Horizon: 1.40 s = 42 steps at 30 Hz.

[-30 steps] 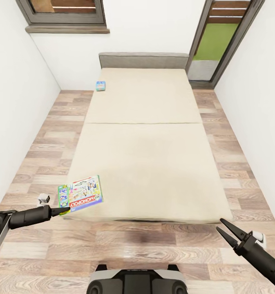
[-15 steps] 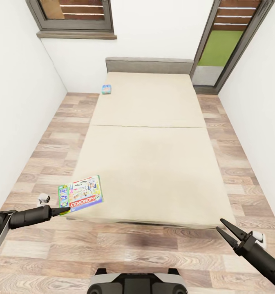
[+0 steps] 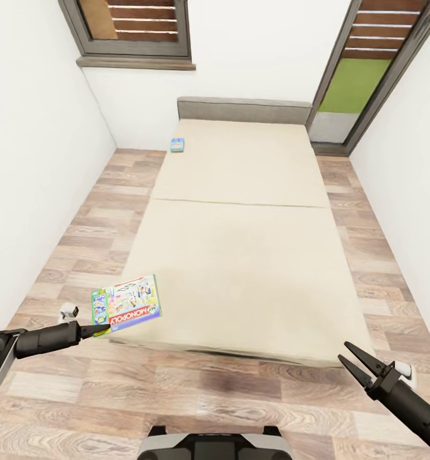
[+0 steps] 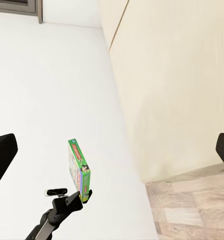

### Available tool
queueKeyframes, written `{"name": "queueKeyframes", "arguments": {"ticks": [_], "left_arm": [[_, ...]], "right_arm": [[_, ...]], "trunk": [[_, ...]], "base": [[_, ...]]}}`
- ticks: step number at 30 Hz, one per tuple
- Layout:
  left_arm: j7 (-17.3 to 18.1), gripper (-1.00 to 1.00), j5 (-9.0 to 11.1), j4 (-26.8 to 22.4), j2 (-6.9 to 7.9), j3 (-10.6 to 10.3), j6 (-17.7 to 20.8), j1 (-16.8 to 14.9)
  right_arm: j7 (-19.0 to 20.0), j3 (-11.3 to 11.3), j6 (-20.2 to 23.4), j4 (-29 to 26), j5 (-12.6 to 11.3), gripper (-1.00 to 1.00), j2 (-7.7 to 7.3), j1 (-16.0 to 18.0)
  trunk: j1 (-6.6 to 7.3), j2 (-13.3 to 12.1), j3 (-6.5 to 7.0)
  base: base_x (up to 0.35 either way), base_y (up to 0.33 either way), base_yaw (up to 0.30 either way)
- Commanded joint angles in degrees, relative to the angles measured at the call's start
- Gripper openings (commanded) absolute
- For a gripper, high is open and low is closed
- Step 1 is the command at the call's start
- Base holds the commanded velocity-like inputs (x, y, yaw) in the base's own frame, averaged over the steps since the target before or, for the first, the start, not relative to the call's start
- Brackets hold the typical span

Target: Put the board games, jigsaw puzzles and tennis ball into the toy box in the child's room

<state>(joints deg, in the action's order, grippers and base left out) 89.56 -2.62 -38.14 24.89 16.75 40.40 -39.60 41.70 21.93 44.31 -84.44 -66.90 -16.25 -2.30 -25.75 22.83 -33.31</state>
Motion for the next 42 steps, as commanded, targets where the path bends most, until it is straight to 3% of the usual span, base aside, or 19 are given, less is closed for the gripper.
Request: {"name": "queueKeyframes", "arguments": {"ticks": [1,37,42], "left_arm": [[0.44,-1.00,-0.29,0.00,-0.01,0.07,0.47,-0.04],[0.44,-1.00,-0.28,0.00,-0.10,0.21,0.47,-0.04],[0.44,-1.00,-0.28,0.00,-0.10,0.21,0.47,-0.04]], "right_arm": [[-0.04,0.04,0.34,-0.03,-0.23,1.00,-0.01,0.00],[-0.50,0.04,-1.87,-0.19,-0.08,1.00,-0.08,0.10],[-0.64,0.10,-1.86,-0.13,3.25,1.00,-0.03,0.10]], "trunk": [[-0.04,0.08,0.03],[-0.04,0.08,3.37],[-0.04,0.08,3.82]], "base": [[0.000,0.000,0.106],[0.000,0.000,0.112],[0.000,0.000,0.158]]}}
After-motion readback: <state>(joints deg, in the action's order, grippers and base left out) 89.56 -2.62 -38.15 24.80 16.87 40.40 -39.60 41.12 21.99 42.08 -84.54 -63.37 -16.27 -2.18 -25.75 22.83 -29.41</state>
